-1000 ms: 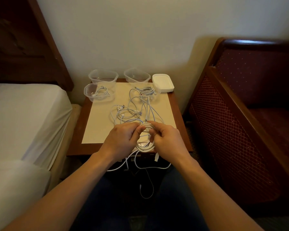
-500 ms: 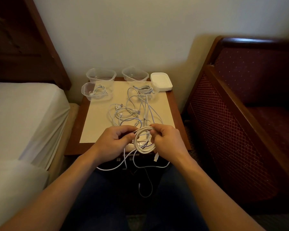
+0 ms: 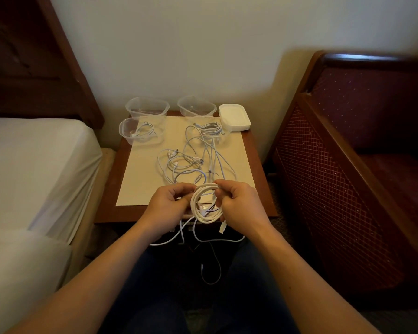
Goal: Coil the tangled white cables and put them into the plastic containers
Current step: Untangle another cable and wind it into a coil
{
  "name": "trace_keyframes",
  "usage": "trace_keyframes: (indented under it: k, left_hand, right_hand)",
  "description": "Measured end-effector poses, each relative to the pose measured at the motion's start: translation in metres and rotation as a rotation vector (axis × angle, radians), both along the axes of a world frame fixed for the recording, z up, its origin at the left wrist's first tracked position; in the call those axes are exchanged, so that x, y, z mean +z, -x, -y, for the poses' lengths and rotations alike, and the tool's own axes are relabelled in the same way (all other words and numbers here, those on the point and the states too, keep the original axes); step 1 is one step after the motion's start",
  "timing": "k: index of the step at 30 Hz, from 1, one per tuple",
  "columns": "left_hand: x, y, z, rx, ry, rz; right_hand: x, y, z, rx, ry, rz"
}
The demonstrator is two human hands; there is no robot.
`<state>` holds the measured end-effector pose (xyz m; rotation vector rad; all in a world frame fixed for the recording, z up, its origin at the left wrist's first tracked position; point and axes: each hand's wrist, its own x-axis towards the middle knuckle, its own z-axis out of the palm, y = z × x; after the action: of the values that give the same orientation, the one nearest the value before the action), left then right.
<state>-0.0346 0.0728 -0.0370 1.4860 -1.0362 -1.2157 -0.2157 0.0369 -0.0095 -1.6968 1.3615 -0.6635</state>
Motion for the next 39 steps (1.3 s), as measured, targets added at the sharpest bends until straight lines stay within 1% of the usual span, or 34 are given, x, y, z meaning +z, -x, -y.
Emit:
trace_keyframes:
  k: [5, 7, 13, 17, 19, 22, 25, 27, 28, 29, 30, 31, 32, 35, 37, 39]
  left_hand:
    - [0.001, 0.006, 0.000, 0.036, -0.087, -0.307]
    - [0.001, 0.005, 0.000, 0.041, -0.111, -0.383]
    - [-0.004, 0.001, 0.000, 0.072, -0.106, -0.440]
    - [-0.002, 0.004, -0.003, 0.084, -0.093, -0.399]
    - [-0.002, 0.003, -0.004, 0.022, -0.117, -0.383]
    - [0.002, 0.001, -0.007, -0.093, -0.202, -0.394]
    - [0.003, -0.001, -0.010, -0.161, -0.272, -0.508]
    - [0.003, -0.002, -0.012, -0.209, -0.284, -0.578]
    - [0.004, 0.000, -0.012, -0.233, -0.264, -0.544]
    - [0.005, 0.002, -0.012, -0.263, -0.230, -0.458]
    - [0.007, 0.006, -0.013, -0.288, -0.189, -0.331]
    - [0.010, 0.011, -0.012, -0.283, -0.152, -0.200]
    - [0.011, 0.014, -0.011, -0.246, -0.130, -0.108]
    - [0.009, 0.013, -0.007, -0.171, -0.075, 0.081]
    - [0.006, 0.009, -0.005, -0.230, -0.002, 0.272]
    - [0.005, 0.007, -0.005, -0.311, 0.046, 0.380]
  right_hand:
    - [-0.001, 0.000, 0.001, 0.016, 0.021, -0.001]
    - [-0.001, 0.000, 0.002, 0.027, 0.016, -0.013]
    - [0.000, -0.002, -0.002, 0.081, 0.005, 0.004]
    - [-0.002, -0.001, -0.001, 0.064, -0.007, 0.004]
    - [-0.003, 0.000, 0.000, 0.031, -0.010, 0.000]
    - [-0.005, 0.002, 0.002, 0.022, 0.007, -0.026]
    - [-0.005, 0.002, 0.001, 0.025, 0.016, -0.047]
    - [-0.006, 0.001, -0.001, 0.042, 0.033, -0.064]
    - [-0.006, 0.000, -0.002, 0.065, 0.053, -0.079]
    - [-0.007, -0.001, -0.003, 0.094, 0.074, -0.098]
    - [-0.007, -0.002, -0.004, 0.119, 0.088, -0.115]
    - [-0.008, -0.002, -0.003, 0.127, 0.088, -0.123]
    - [-0.010, 0.000, -0.001, 0.122, 0.082, -0.125]
    - [-0.015, 0.006, 0.007, 0.094, 0.058, -0.136]
    - [-0.019, 0.008, 0.009, 0.092, 0.048, -0.123]
    - [-0.022, 0.009, 0.011, 0.103, 0.048, -0.118]
